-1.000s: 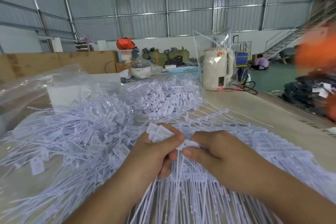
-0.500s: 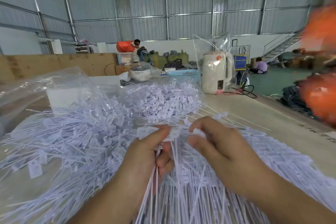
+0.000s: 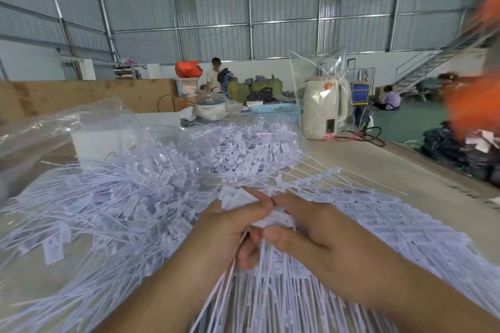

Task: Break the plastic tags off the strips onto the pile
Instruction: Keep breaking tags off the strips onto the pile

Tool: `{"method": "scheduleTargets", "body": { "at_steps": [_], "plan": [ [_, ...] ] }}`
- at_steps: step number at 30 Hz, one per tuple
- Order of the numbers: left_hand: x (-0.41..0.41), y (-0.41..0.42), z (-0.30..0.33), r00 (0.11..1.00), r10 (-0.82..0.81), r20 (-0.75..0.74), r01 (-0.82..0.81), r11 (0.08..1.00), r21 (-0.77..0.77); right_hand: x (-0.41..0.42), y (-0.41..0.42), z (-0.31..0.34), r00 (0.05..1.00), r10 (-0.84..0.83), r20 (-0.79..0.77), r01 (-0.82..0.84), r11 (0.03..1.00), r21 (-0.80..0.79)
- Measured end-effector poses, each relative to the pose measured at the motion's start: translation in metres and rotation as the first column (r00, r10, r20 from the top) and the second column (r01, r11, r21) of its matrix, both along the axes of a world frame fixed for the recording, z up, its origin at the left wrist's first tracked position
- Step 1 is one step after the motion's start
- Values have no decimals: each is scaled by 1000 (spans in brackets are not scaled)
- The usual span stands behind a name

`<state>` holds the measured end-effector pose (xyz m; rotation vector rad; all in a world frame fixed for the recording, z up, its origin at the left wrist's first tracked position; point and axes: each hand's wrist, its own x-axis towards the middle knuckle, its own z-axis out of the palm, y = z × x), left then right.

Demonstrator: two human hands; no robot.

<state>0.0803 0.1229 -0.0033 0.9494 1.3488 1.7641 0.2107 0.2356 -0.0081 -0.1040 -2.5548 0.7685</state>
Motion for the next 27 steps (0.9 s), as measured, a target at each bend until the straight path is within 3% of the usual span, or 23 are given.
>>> {"method": "scheduleTargets", "body": {
  "at_steps": [5, 10, 18, 22, 24, 27],
  "plan": [
    [-8, 3, -8, 998, 64, -21, -63, 998, 30, 4, 3, 3, 993, -104, 58, 101, 993, 58],
    [-6, 3, -8, 996, 79, -34, -79, 997, 2, 2, 0, 1, 993, -118, 13, 118, 993, 20],
    [4, 5, -7, 969, 122, 217, -118, 992, -32, -4, -18, -3, 933, -296, -206, 317, 945, 81],
    [-5, 7, -8, 885, 115, 451, -118, 993, -21, -4, -8, 2, 823, -414, -390, 390, 910, -142],
    [-16, 8, -9, 891, 173, 420, -186, 983, -11, 1, 2, 6, 825, -396, -403, 346, 918, -193],
    [-20, 11, -15, 958, 117, 263, -125, 992, 13, 4, 4, 0, 931, -238, -277, 190, 963, -189]
  ]
}}
